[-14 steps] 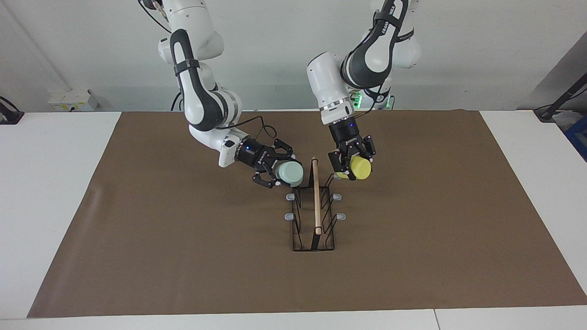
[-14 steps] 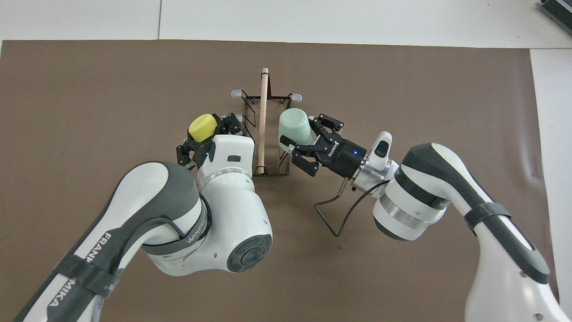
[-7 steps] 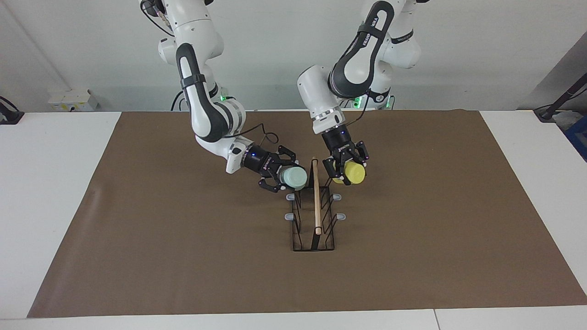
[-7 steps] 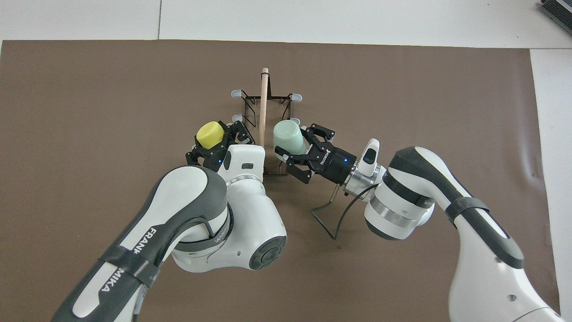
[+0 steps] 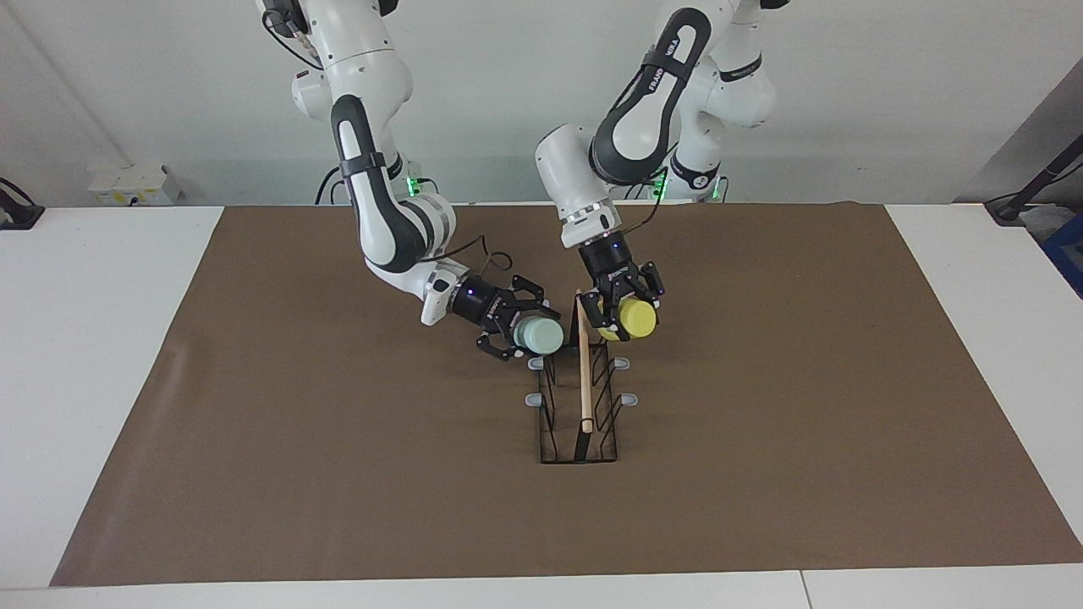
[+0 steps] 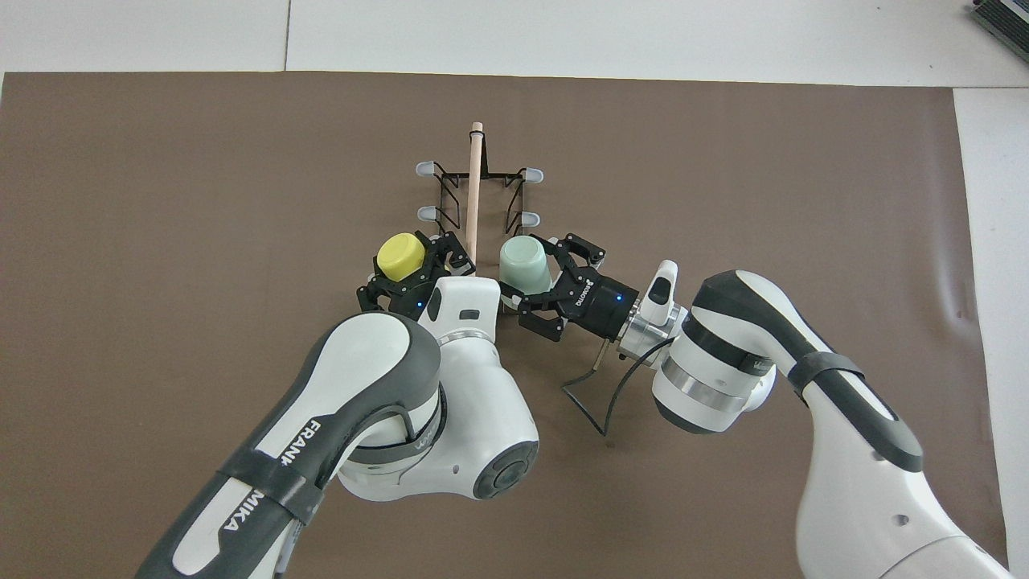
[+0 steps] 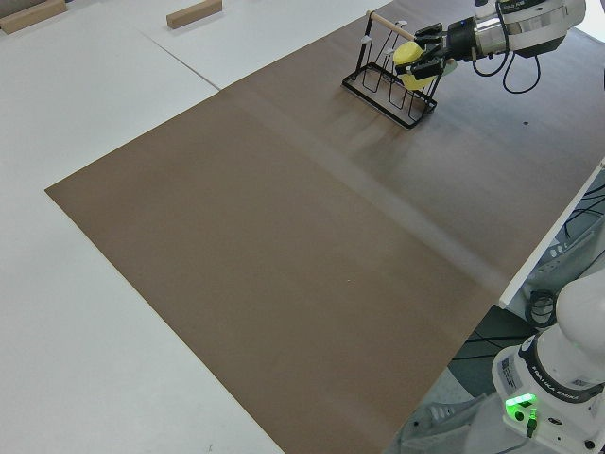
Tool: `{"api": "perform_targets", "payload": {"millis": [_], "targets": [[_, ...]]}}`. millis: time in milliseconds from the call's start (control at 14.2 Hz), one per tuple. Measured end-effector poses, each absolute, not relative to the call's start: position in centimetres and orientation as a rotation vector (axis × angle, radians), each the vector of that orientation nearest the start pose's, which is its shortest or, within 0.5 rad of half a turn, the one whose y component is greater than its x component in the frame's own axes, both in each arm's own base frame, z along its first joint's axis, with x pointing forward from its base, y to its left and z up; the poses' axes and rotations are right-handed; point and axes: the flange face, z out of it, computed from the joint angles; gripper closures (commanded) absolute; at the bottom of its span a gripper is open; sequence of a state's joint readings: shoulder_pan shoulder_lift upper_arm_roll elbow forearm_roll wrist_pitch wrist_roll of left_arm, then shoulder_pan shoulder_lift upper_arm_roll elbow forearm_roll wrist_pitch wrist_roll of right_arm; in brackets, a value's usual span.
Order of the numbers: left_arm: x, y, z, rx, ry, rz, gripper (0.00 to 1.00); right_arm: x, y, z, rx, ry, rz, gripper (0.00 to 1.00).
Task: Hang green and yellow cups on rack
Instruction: 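Hang the yellow cup with the left gripper while the right gripper hangs the green cup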
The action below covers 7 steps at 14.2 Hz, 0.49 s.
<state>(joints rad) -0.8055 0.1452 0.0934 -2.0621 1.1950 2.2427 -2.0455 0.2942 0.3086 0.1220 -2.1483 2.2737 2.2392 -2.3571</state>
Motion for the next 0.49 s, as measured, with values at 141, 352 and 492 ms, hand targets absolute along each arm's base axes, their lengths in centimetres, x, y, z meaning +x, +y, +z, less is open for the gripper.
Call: {"api": "perform_targets", "payload": {"millis": [141, 352, 492], "targets": [[45.9, -36.8, 38.3, -2.590, -0.736, -1.323, 0.00, 52.4, 25.5, 27.4, -1.754, -0.711, -1.286, 0.00], [46.0, -36.7, 38.5, -2.590, -0.744, -1.324, 0.00, 52.6, 25.2, 28.2, -1.747, -0.717, -1.306, 0.00], [46.2, -36.6, 38.9, -2.589, -0.744, -1.330, 0.00, 52.9, 24.6, 29.5, -1.759, -0.721, -1.333, 0.00]]}}
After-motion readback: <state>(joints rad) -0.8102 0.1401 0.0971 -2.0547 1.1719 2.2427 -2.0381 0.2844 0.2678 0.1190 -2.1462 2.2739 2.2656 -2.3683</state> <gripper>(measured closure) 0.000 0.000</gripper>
